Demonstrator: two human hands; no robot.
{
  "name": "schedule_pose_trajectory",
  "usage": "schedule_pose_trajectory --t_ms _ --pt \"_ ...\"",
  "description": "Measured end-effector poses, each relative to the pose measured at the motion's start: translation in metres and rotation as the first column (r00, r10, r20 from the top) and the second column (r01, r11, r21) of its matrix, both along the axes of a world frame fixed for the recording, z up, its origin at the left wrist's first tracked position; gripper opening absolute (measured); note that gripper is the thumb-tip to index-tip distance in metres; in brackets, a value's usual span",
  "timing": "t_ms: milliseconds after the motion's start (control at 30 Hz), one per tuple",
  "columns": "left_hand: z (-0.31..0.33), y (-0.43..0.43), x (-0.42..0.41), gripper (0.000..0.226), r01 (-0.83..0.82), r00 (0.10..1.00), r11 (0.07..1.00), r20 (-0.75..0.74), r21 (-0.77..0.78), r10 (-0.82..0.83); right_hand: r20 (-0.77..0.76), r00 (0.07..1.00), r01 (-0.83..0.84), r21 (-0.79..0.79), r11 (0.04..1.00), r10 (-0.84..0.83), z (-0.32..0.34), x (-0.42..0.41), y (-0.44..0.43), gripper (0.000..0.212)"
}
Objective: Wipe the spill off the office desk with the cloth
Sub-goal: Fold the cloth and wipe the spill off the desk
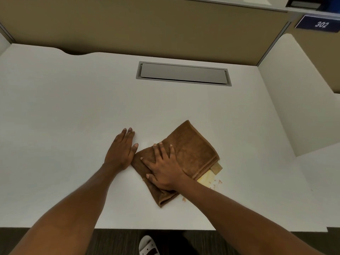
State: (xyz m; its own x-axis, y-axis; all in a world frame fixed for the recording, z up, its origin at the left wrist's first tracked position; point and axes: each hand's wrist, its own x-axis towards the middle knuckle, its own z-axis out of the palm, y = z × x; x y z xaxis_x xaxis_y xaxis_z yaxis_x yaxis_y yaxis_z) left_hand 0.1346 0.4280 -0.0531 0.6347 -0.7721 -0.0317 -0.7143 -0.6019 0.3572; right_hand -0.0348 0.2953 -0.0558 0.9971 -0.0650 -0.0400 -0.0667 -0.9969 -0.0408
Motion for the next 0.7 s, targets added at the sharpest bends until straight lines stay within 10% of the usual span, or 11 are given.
schedule_pose_trajectory --t_ms 700 --pt "0.0 0.015 -0.036 0.091 -0.032 0.996 0.982 0.092 0.184 0.015 -0.118 0.977 -0.183 -0.034 0.983 0.178 0.009 -0.084 -0.006 0.062"
